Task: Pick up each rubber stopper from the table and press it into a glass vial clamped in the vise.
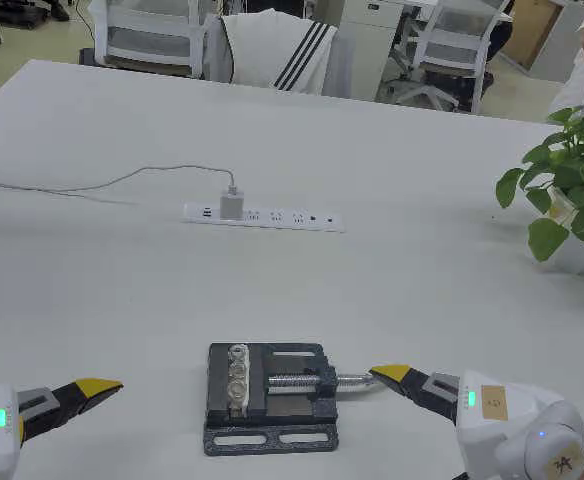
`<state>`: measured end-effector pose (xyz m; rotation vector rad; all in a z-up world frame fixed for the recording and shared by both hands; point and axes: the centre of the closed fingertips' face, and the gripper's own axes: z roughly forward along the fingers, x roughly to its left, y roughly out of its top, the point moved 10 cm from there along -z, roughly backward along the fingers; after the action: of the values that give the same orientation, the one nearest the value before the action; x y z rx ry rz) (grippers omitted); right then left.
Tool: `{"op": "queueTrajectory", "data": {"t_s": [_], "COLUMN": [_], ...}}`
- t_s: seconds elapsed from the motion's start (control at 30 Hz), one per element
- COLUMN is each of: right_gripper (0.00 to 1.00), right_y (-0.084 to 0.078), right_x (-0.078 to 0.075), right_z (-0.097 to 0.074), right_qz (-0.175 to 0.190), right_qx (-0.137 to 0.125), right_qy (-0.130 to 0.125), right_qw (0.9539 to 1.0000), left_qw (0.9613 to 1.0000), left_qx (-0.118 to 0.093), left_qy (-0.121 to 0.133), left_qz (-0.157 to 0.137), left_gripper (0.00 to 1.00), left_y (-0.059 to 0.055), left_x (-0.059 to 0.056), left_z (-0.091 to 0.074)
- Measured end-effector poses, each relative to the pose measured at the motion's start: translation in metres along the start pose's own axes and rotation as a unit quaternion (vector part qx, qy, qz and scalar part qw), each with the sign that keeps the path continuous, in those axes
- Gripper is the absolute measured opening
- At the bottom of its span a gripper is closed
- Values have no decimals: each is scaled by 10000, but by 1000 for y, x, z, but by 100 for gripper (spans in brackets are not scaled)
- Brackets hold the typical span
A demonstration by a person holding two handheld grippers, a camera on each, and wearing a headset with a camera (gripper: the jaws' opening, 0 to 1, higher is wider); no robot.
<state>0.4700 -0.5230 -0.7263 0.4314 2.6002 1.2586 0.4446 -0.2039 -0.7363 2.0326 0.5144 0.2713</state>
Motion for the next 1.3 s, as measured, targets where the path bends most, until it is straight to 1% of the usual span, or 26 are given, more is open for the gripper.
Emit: {"op": "queueTrajectory", "data": {"t_s": [0.47,0.73,0.97,1.13,1.23,1.3], "right_gripper": [92,91,91,91,91,91], "right_y": [0,0,1,0,0,-1], "right_x": [-1,-1,-1,-1,-1,0], "right_z": [-2,-1,0,-1,-2,-3], "right_qz": [8,20,36,55,69,85], "right_qx": [-1,-19,-41,-57,-58,-56], "right_qy": [-23,-22,-30,-56,-69,-80], "right_qw": [10000,10000,10000,10000,9999,9999], "left_qw": [10000,9996,9982,9960,9936,9922], "left_qx": [47,175,399,562,692,734], "left_qy": [-66,-118,-212,-299,-377,-422], "left_qz": [51,165,402,626,812,915], "left_gripper": [89,83,76,66,61,57], "left_y": [0,-1,0,2,3,3], "left_x": [2,4,5,6,7,6], "left_z": [3,3,6,10,14,17]}}
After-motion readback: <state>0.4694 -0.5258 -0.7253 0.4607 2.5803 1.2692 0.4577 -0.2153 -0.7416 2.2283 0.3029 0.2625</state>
